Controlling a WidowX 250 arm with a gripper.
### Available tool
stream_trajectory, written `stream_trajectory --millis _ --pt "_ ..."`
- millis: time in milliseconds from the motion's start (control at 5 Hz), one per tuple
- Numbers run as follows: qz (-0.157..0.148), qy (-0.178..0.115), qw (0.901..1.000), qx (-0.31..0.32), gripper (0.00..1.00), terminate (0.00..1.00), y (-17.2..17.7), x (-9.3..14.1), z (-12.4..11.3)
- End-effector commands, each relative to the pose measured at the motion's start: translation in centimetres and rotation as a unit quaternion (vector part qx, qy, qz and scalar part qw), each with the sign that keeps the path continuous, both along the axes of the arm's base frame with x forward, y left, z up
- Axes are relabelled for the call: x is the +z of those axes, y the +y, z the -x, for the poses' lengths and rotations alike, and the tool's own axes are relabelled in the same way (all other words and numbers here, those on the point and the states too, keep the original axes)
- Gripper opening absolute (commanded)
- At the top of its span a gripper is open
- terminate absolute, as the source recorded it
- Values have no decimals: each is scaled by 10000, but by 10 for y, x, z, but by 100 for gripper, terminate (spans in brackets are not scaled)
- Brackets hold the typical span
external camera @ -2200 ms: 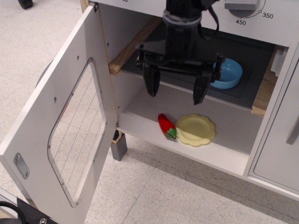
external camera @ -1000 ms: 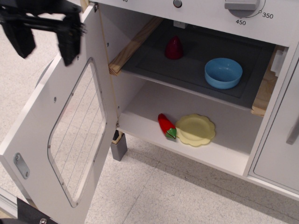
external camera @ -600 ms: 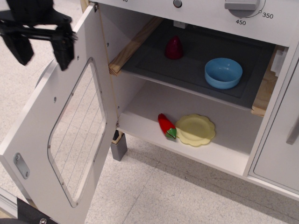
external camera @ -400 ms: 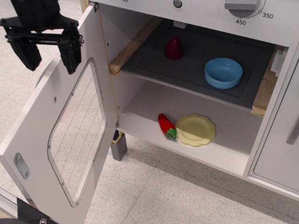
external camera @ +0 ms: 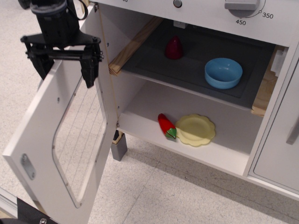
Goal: Close oven
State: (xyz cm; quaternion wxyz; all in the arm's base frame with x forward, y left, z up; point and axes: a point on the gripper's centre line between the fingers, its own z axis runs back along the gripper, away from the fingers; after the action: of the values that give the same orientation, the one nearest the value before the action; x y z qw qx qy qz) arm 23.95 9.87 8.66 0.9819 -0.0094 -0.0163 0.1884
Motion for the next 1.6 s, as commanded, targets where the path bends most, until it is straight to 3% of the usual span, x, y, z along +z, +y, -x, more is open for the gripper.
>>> stream_trajectory --millis 0,600,1000,1200,1400 --pt "35 -338 9994 -113 100 0 -36 7 -15" --pt "394 -780 9961 139 100 0 -110 12 -64" --pt "483 -793 9956 112 100 0 -159 18 -90" --pt "439 -966 9943 -54 100 0 -174 39 -85" --pt "509 -918 9939 -349 100 0 -181 60 -61"
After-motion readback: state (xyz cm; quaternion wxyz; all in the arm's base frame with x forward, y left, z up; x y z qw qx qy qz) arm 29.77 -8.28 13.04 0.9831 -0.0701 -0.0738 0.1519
